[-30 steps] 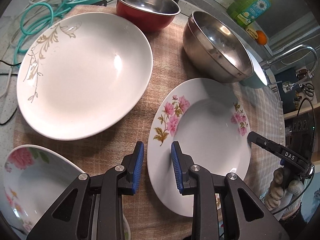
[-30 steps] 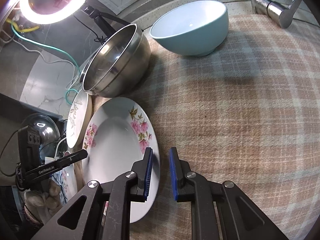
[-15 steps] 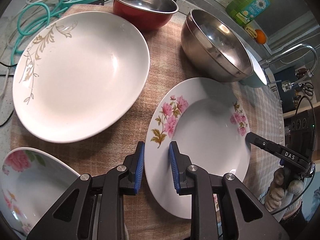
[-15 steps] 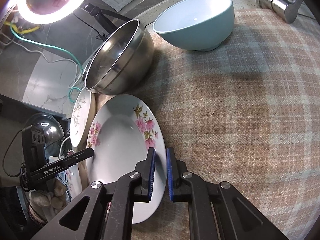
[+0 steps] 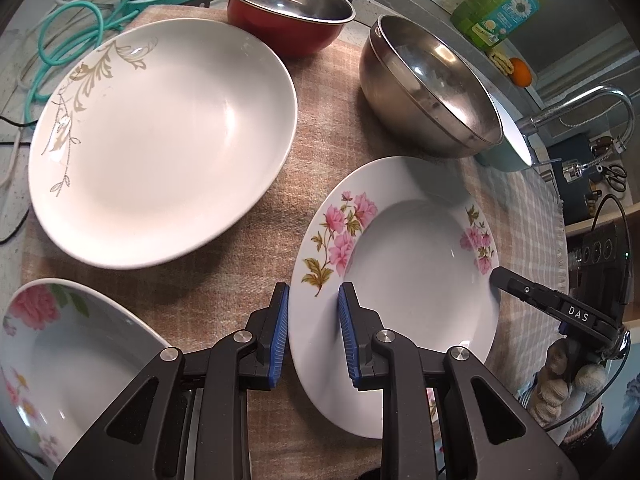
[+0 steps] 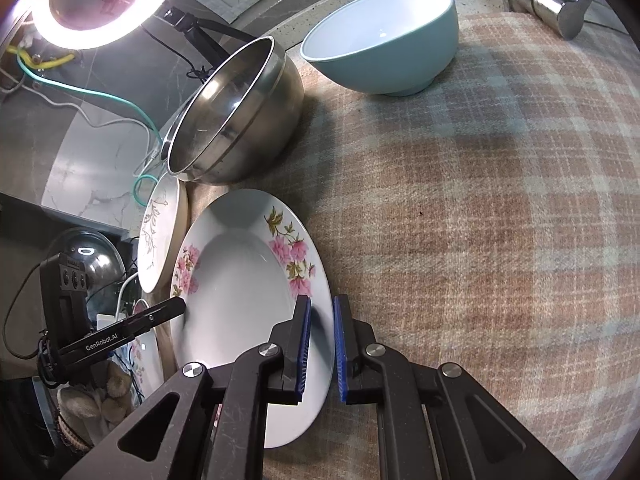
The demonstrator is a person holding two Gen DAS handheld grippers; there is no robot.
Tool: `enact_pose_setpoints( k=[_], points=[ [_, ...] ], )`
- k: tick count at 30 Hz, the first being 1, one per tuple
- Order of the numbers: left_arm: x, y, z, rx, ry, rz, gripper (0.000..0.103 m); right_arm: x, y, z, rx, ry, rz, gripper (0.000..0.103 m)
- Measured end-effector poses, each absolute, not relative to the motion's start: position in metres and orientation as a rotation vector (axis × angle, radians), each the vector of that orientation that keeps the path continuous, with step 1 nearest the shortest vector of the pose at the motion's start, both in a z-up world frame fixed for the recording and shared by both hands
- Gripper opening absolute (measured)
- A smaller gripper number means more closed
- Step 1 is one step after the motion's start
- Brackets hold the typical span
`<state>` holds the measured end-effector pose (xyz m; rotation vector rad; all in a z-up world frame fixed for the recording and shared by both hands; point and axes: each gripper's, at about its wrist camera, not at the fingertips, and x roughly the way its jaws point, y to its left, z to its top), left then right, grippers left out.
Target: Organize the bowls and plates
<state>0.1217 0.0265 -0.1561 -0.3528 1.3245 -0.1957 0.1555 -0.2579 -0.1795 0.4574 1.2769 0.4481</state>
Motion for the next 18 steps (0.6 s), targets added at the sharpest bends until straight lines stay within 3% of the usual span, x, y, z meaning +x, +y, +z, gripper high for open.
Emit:
enact_pose_setpoints(
  k=[18],
  points=[
    [0.099, 0.011, -0.154, -0.353, 1.33, -0.222, 0.022, 0.134, -0.269, -0.178, 0.476, 1.281, 0.417, 0.011]
  ],
)
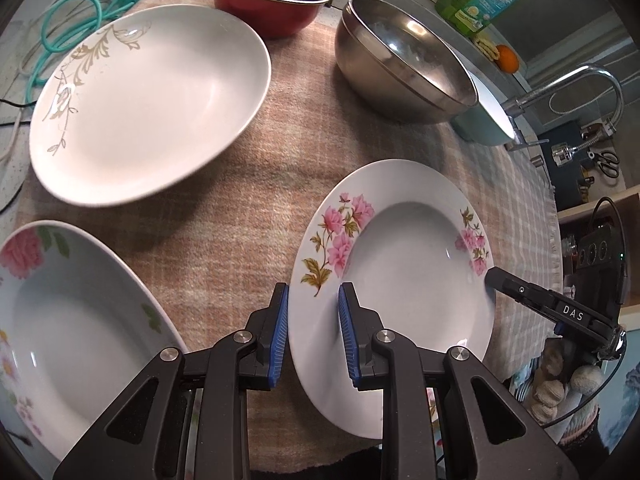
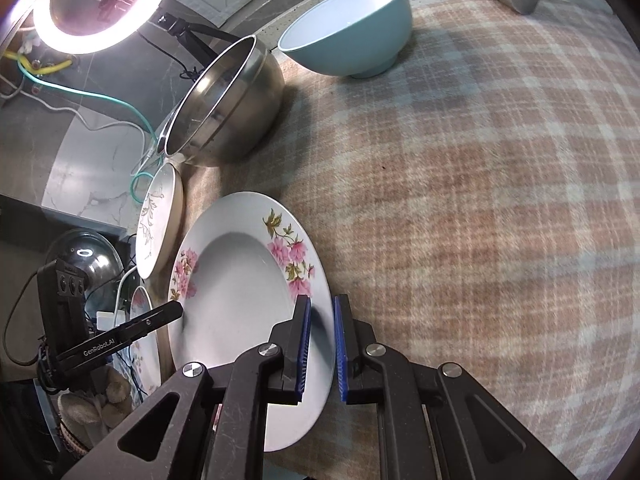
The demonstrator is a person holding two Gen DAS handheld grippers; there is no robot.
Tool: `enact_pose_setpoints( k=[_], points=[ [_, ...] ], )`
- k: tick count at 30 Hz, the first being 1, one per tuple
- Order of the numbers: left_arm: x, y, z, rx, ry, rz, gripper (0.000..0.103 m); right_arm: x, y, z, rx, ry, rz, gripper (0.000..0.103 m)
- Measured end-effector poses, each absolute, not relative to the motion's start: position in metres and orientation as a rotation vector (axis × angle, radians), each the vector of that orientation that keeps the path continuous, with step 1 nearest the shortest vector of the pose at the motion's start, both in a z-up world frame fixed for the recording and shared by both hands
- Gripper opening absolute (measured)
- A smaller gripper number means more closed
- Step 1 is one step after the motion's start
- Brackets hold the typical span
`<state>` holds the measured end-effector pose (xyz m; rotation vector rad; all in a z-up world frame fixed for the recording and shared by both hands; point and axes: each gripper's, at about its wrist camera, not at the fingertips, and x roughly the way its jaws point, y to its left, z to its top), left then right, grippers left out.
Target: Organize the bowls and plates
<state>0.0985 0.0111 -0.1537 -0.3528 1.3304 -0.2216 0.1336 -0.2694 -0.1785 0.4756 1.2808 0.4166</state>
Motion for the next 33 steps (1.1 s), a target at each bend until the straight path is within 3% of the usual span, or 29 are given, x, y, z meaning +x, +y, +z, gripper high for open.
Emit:
enact_pose_setpoints(
  k=[31, 33],
  points=[
    [0.08, -0.008, -0.157, -0.292, 1.316, -0.218, 0.025, 0.115, -0.273, -0.177, 0.415, 1.242, 0.383, 0.013],
    [0.08, -0.007, -0.156, -0.285, 1.309, -0.203, 0.025, 0.115, -0.275, -0.176, 0.412, 1.234, 0.374, 0.024]
  ],
)
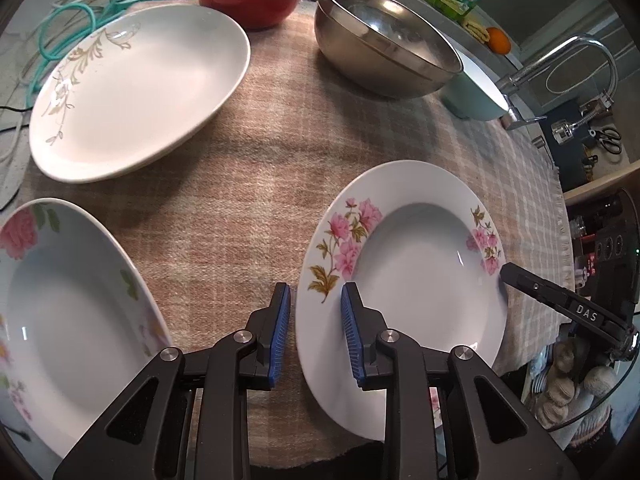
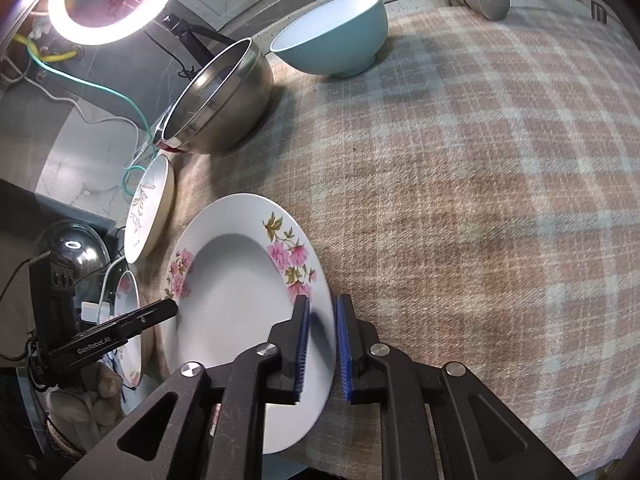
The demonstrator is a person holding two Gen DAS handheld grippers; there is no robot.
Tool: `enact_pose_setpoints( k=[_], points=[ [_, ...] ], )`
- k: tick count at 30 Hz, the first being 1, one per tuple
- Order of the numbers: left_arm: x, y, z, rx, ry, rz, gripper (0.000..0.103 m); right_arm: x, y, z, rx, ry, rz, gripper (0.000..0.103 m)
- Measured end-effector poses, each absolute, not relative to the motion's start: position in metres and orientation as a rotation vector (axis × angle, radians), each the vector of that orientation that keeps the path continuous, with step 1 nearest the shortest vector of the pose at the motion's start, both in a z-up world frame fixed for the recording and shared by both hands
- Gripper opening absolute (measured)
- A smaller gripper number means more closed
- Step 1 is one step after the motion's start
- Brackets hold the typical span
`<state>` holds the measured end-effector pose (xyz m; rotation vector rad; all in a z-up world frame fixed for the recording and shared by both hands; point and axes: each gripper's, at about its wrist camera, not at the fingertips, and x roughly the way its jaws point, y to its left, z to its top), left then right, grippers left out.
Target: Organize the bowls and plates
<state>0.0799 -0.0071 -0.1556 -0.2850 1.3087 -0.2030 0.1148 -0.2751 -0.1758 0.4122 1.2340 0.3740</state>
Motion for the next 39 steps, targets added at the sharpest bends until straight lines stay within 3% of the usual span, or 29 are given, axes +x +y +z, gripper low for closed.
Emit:
enact_pose_setpoints(
  k=[2, 11, 16, 19, 23, 28, 30, 31, 39],
  points=[
    [0.08, -0.004, -0.154, -0.281, 1.302, -0.19, 0.025, 0.114, -0.28, -0.173, 0.416, 1.217, 0.36, 0.032],
    [0.076, 0.009, -0.131, -0.307, 1.23, -0.159, 0.025, 0.11, -0.304, -0.154, 0.438, 1.143, 0.305, 0.037],
    [0.065, 0.002, -0.103, -0.311, 1.135, -0.175, 0.038, 0.101, -0.314, -0.137, 0.459, 1.077, 0.298, 0.041],
    [0.053, -0.001, -0.089, -0.338, 1.084, -0.172, 0.055, 0.094, -0.319, -0.127, 0.477, 1.034, 0.302, 0.042],
    [0.033, 0.004, -0.076, -0.372, 1.036, -0.138, 0.06, 0.087, -0.322, -0.112, 0.459, 0.982, 0.298, 0.042],
    [0.002, 0.028, -0.068, -0.422, 0.989, -0.054, 0.061, 0.08, -0.315, -0.096, 0.445, 0.924, 0.338, 0.046],
    [-0.011, 0.039, -0.068, -0.433, 0.978, -0.016, 0.061, 0.079, -0.305, -0.089, 0.426, 0.908, 0.379, 0.061],
    [-0.019, 0.047, -0.068, -0.44, 0.97, 0.009, 0.061, 0.078, -0.3, -0.086, 0.412, 0.905, 0.396, 0.063],
    [-0.064, 0.095, -0.073, -0.51, 0.931, 0.171, 0.061, 0.079, -0.232, -0.077, 0.289, 0.949, 0.513, 0.063]
  ],
)
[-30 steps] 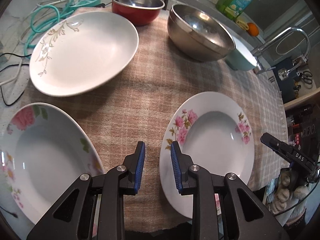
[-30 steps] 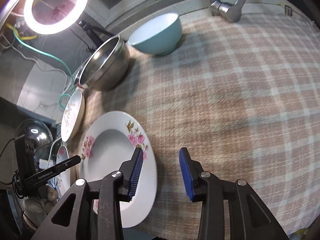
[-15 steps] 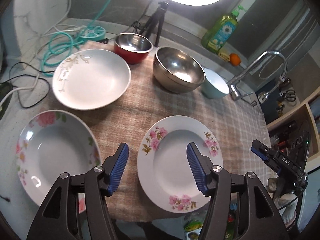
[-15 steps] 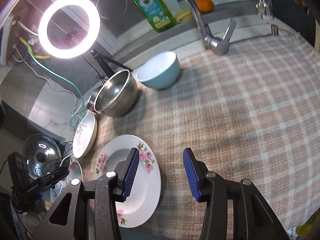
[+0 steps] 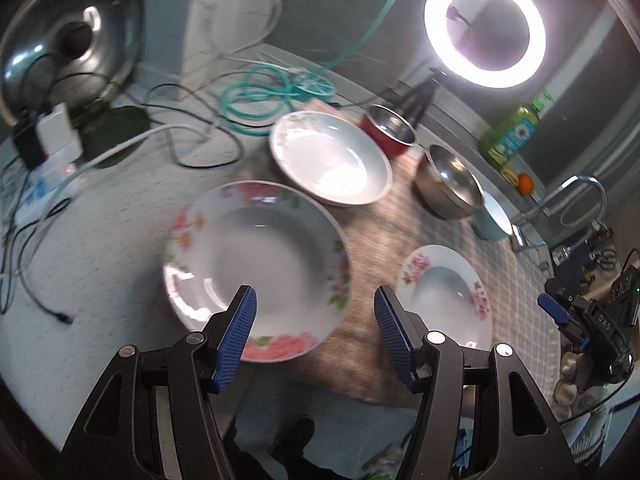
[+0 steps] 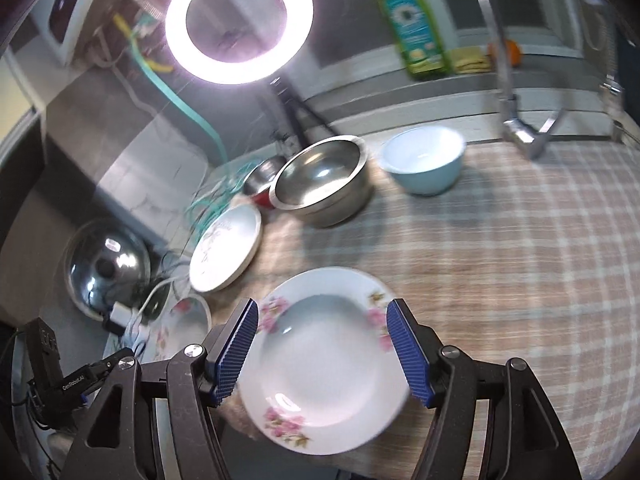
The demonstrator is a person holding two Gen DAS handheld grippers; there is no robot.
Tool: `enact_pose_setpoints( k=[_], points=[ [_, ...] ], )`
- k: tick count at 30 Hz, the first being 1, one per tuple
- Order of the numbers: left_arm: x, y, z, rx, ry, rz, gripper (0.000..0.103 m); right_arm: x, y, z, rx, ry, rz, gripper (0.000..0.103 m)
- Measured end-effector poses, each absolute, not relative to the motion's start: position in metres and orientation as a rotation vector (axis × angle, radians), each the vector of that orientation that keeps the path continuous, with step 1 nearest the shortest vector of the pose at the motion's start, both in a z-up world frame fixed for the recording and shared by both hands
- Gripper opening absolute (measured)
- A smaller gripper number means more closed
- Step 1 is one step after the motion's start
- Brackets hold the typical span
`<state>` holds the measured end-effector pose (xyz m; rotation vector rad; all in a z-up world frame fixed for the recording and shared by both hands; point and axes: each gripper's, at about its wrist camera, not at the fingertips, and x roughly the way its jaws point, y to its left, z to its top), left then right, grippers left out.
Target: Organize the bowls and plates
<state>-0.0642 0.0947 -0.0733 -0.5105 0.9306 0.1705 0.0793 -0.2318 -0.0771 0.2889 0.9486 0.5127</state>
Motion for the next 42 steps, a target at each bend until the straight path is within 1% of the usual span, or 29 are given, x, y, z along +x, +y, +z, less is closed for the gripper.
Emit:
enact_pose_setpoints(
  k=[10, 22, 28, 29, 31, 33, 35, 39, 42],
  points=[
    [-0.098, 0.142, -0.087, -0.586, 0.903, 0.282, 0.061, 0.074, -0.149, -0.083, 0.196, 1.009, 0.644, 0.063],
    [-0.107, 0.17, -0.107, -0.639, 0.91, 0.303, 0.06, 0.072, -0.085, -0.093, 0.109, 1.049, 0.702, 0.063],
    [-0.103, 0.177, -0.119, -0.649, 0.932, 0.293, 0.058, 0.075, -0.061, -0.106, 0.073, 1.085, 0.713, 0.054],
    [-0.102, 0.178, -0.122, -0.653, 0.938, 0.285, 0.055, 0.076, -0.056, -0.109, 0.064, 1.09, 0.716, 0.053],
    [-0.1, 0.179, -0.127, -0.659, 0.952, 0.275, 0.05, 0.078, -0.048, -0.114, 0.049, 1.101, 0.718, 0.048],
    [-0.097, 0.18, -0.133, -0.666, 0.965, 0.269, 0.045, 0.082, -0.041, -0.122, 0.045, 1.127, 0.721, 0.039],
    [-0.095, 0.181, -0.137, -0.678, 0.972, 0.26, 0.043, 0.087, -0.035, -0.131, 0.053, 1.16, 0.725, 0.034],
    [-0.088, 0.182, -0.147, -0.691, 0.991, 0.242, 0.038, 0.094, -0.025, -0.145, 0.058, 1.204, 0.727, 0.029],
    [-0.084, 0.183, -0.152, -0.701, 0.999, 0.232, 0.035, 0.097, -0.018, -0.15, 0.061, 1.22, 0.732, 0.029]
  ],
)
